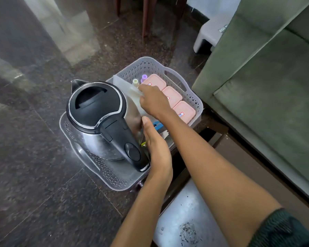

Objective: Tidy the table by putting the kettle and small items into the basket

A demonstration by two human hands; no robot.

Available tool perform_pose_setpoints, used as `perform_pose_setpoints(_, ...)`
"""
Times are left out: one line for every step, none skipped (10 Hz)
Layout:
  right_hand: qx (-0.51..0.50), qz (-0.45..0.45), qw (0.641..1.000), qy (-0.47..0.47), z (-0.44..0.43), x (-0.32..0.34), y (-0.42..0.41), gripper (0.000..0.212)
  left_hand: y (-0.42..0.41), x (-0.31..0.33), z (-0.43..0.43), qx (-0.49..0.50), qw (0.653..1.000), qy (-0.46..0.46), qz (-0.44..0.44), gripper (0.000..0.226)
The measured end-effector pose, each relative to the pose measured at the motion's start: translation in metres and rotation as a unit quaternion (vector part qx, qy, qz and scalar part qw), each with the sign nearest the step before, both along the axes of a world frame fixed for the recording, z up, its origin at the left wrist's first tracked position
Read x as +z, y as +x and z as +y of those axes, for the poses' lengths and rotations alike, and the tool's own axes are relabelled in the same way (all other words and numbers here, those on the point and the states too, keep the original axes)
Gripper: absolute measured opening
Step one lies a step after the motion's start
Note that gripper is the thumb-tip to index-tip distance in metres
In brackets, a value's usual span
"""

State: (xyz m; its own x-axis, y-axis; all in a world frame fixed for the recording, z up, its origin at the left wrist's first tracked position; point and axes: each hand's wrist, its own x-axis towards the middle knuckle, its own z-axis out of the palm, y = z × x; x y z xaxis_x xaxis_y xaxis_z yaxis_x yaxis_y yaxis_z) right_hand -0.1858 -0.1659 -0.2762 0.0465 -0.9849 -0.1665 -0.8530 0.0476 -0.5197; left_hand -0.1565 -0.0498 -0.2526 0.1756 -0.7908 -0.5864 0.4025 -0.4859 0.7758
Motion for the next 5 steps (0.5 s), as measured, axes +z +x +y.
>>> perform_pose_setpoints(0.02,0.018,0.999,0.038,-0.005,0.001,0.002,0.032,0.0,-0.007,-0.006,0.009,1.0,-0.019,-0.002,0.058)
perform_pose_setpoints(0.015,-0.038,0.999,0.03,-0.004,0.006,-0.006,0.038,-0.001,-0.012,-0.006,-0.002,1.0,-0.012,-0.003,0.056)
perform_pose_setpoints(-0.07,-0.134,0.988,-0.026,0.012,0.023,-0.027,0.046,-0.002,-0.005,-0.001,-0.005,0.999,-0.033,-0.028,0.055)
perform_pose_setpoints(-0.155,-0.179,0.97,-0.06,0.057,0.031,-0.061,0.032,-0.008,-0.004,0.009,-0.025,0.997,-0.064,-0.047,0.05)
perform_pose_setpoints(-0.213,-0.158,0.958,-0.107,0.116,0.025,-0.086,0.024,-0.022,0.007,0.029,-0.067,0.989,-0.106,-0.078,0.042)
